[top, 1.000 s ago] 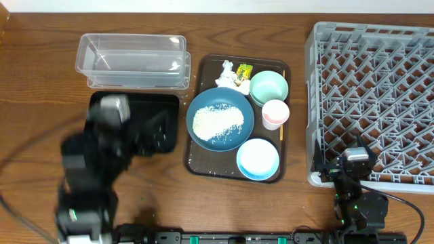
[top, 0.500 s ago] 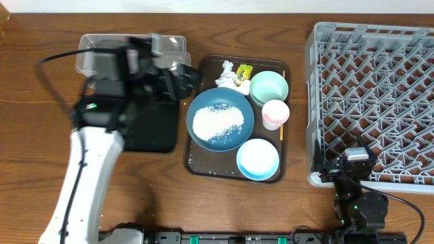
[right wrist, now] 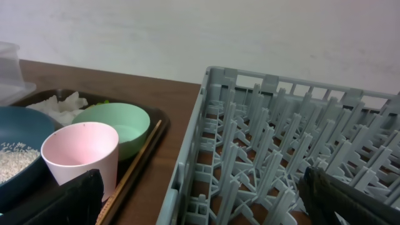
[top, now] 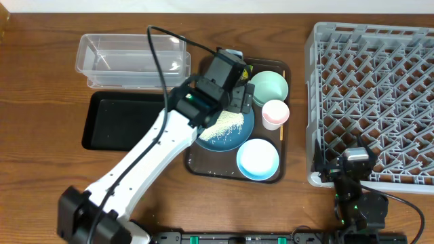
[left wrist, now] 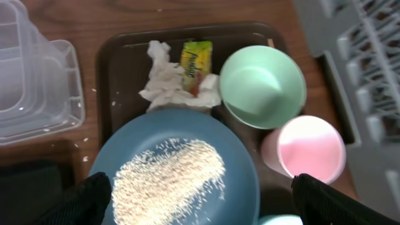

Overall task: Sort waste into correct bins and load items into the dishwasher rack
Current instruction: 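Move the left gripper over the brown tray toward the blue plate rim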

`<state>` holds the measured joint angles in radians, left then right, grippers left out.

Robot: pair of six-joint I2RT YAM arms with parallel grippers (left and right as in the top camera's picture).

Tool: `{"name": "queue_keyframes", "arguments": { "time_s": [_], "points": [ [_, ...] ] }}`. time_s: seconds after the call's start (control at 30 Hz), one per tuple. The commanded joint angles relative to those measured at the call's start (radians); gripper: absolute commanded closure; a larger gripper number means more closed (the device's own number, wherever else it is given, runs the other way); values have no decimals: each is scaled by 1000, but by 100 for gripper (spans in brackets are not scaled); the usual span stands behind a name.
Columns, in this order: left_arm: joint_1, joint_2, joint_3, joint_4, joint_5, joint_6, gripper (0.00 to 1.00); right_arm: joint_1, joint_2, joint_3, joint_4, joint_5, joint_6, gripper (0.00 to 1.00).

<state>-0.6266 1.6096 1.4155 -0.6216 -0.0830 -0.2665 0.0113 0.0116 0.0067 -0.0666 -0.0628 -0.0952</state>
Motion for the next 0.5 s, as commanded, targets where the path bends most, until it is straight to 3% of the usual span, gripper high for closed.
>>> {"name": "queue_keyframes", "arguments": {
  "time_s": [0.0,0.17,0.47],
  "points": [
    [-14,32,21,-3,-55,-45,5,9,-7,-1,-5,3,4,1],
    [-16,56,0,-18,79,-72,5,9,-7,-1,-5,3,4,1],
    [-24,170,-5,-29,103,-114,6,9,-7,-1,-5,3,4,1]
  ]
}}
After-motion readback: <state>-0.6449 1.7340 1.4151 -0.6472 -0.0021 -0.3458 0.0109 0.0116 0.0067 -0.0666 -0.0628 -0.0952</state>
